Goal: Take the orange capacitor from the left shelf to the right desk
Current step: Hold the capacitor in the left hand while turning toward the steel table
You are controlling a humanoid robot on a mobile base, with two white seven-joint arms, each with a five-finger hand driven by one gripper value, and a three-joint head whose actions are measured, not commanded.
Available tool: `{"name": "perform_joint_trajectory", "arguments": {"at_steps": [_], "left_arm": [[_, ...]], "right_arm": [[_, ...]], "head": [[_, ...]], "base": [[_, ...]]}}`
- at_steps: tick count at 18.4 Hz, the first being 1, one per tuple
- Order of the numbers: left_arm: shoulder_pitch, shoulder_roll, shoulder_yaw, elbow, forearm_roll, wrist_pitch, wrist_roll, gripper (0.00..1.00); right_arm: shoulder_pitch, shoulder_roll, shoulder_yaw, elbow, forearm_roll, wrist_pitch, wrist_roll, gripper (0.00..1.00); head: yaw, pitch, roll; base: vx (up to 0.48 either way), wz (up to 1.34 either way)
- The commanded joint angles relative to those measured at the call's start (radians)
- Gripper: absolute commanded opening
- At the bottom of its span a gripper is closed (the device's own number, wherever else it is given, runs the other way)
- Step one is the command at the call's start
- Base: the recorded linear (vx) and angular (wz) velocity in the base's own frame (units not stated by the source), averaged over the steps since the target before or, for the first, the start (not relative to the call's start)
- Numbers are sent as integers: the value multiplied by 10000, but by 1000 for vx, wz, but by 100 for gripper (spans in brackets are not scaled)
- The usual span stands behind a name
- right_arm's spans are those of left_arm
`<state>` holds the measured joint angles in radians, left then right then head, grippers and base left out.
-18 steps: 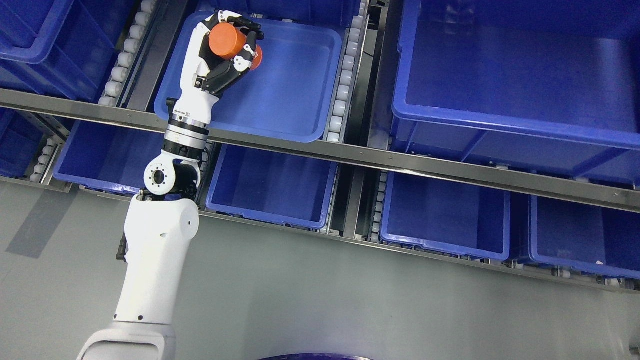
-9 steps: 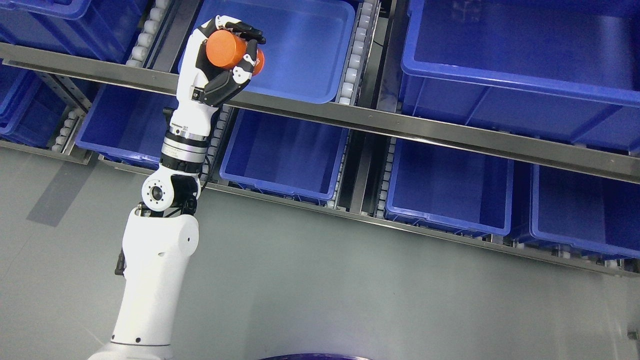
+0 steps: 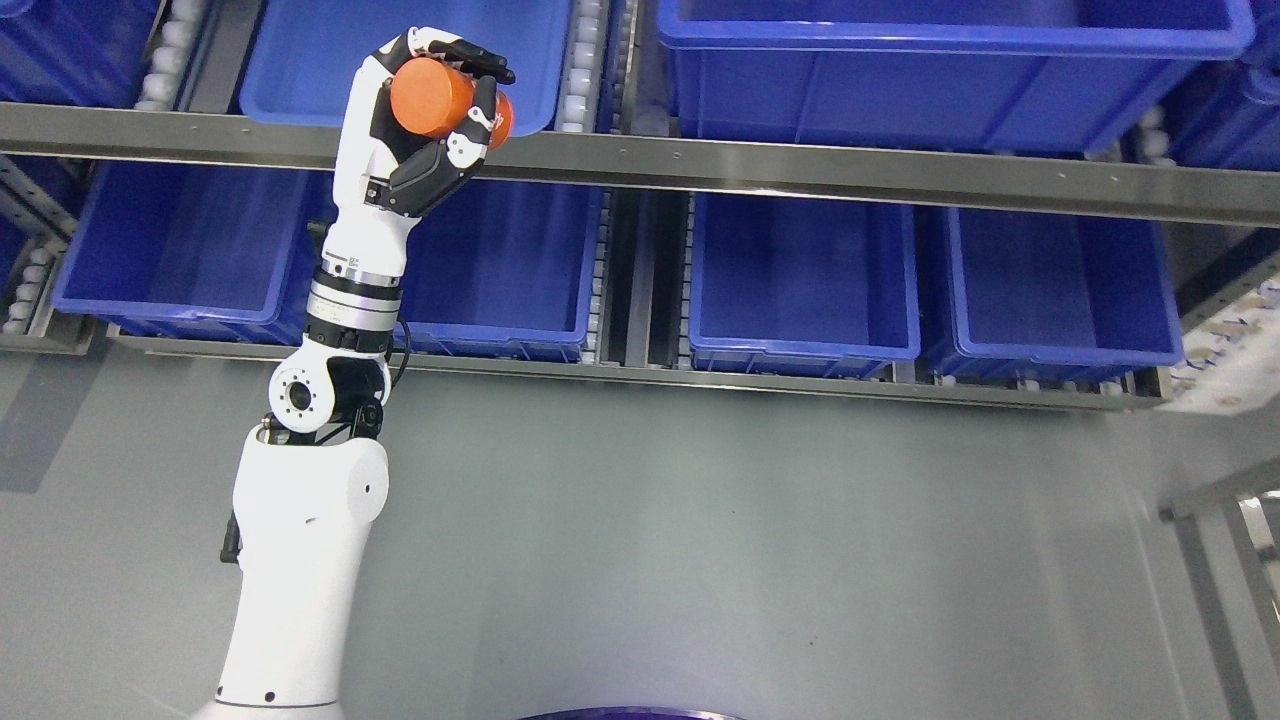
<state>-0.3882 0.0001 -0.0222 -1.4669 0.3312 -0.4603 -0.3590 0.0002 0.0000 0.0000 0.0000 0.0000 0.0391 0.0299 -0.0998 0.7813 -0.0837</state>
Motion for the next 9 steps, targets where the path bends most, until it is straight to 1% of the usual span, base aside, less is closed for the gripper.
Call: {"name": "perform_joint_trajectory", "arguments": {"at_steps": [1, 5, 9], "left_arm": [[139, 174, -9, -349, 2, 16, 1, 4], [277, 174, -8, -364, 2, 1, 1, 4], [277, 174, -54, -349, 2, -14, 1, 5]], "right_arm": [[336, -174, -123, -230, 0, 8, 7, 100], [336, -174, -123, -230, 0, 8, 7, 100], [336, -174, -123, -230, 0, 8, 8, 100]], "head": [[0, 0, 0], [0, 0, 0], [0, 0, 0]], "base": [[-165, -512], [-98, -546], [-47, -672]]}}
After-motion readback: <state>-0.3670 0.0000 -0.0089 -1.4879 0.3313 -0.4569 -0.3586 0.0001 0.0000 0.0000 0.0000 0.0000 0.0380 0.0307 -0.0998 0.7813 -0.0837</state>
